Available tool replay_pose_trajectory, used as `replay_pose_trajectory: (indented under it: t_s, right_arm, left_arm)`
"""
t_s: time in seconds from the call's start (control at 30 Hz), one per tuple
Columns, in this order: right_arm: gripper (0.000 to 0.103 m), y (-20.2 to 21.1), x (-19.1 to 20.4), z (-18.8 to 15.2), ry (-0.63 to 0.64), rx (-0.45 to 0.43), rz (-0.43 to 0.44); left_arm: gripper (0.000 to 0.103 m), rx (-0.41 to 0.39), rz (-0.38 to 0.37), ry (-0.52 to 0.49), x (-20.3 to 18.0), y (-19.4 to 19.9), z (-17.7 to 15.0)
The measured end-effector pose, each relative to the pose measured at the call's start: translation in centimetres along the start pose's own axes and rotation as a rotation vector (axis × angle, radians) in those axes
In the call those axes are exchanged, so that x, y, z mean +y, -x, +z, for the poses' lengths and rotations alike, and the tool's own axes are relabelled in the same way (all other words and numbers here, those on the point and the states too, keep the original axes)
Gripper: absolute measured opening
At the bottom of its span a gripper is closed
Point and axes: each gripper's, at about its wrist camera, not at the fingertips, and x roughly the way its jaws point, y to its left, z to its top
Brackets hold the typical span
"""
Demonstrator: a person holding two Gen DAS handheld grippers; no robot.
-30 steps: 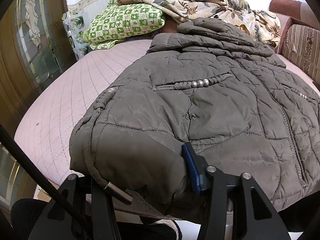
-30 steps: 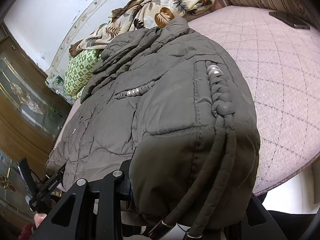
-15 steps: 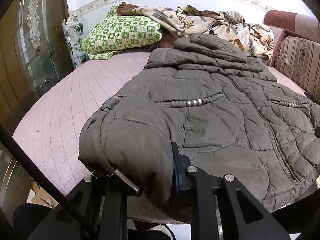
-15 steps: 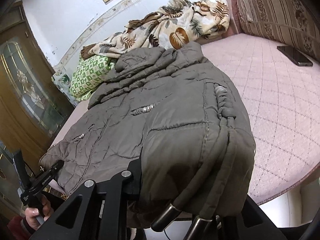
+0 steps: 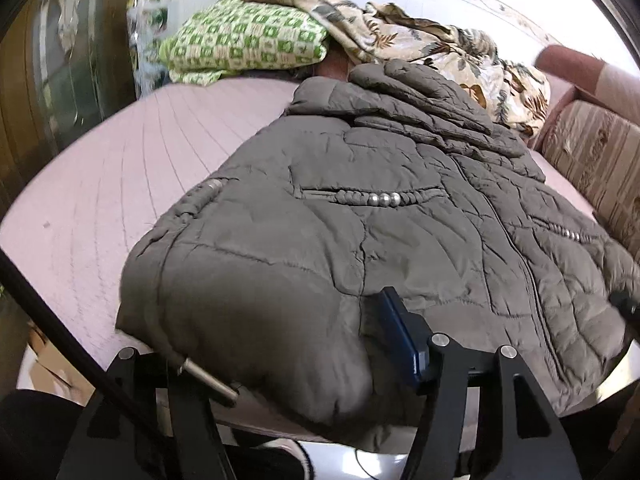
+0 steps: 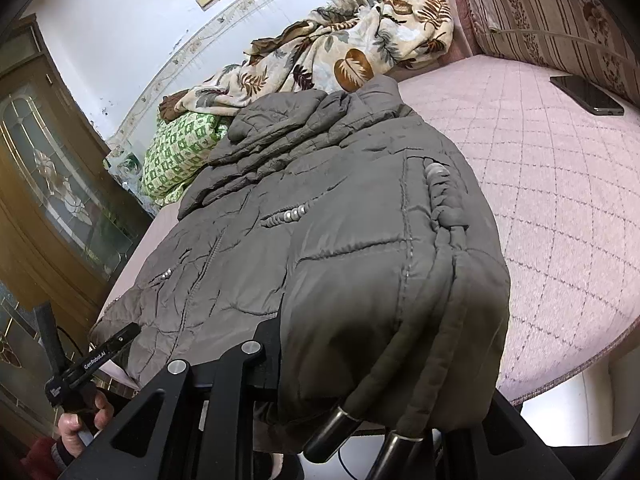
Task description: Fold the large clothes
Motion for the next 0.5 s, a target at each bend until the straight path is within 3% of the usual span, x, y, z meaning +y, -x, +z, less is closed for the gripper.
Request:
replay_pose_trajectory:
  t_s: [0.07, 0.1, 0.13, 0.23, 0.5]
  right_arm:
    - [0.026, -0.1, 0.0, 0.0, -0.002, 0.003, 0.001]
    - [0.026, -0.1, 0.0, 0.0, -0.003, 0.004, 0.001]
    - [0.026, -0.1, 0.1, -0.1, -0.002, 0.005, 0.001]
    - [0.026, 0.0, 0.1, -0.1, -0.001, 0.006, 0.004]
    - [0.025, 0.9, 0.7, 0.1, 0.031, -0.035, 0.007]
  left_arm:
    - [0.057, 0.011, 0.009, 0.006, 0.1, -0.7, 0.2]
    - [0.049, 0.012, 0.010, 0.017, 0.2, -0.9, 0.2]
    - [0.035, 0.014, 0.013, 0.022, 0.4, -1.0, 0.3]
    - [0.021, -0.006, -0.011, 0.018, 0.4, -0.3, 0.4]
    - [0.015, -0.079, -0.001, -0.046, -0.4, 2.0, 0.9]
